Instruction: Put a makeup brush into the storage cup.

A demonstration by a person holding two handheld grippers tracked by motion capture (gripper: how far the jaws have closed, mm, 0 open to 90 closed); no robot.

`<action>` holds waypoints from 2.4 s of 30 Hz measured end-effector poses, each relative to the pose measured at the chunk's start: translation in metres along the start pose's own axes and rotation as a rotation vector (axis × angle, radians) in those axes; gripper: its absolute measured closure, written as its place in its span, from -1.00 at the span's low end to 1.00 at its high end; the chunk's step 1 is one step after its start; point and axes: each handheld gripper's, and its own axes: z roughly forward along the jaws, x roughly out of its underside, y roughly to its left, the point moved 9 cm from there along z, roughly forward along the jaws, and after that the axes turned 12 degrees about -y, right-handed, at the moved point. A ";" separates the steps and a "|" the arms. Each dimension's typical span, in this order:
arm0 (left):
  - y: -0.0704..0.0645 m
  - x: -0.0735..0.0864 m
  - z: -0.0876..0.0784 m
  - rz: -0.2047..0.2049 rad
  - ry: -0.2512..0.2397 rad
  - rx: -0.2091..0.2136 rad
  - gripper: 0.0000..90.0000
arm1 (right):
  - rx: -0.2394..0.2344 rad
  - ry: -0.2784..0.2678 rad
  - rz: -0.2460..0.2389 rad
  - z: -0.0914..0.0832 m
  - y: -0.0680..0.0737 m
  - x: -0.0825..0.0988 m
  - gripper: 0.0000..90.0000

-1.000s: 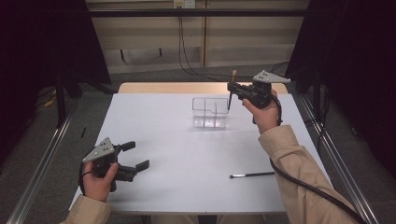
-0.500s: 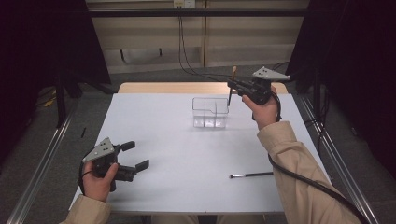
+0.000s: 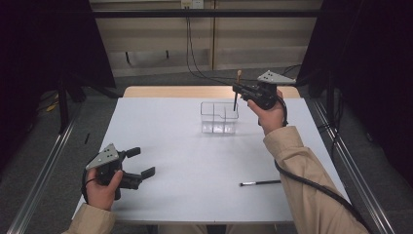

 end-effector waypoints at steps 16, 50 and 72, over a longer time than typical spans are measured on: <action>0.000 -0.001 0.000 0.007 -0.002 -0.001 -0.96 | -0.003 0.021 0.007 0.000 -0.001 0.016 0.87; 0.000 -0.001 0.001 0.011 -0.002 0.000 -0.95 | 0.009 0.048 0.029 -0.005 -0.005 0.039 0.87; 0.000 -0.002 0.000 0.009 -0.005 -0.004 -0.95 | -0.013 0.063 0.028 -0.011 0.000 0.042 0.39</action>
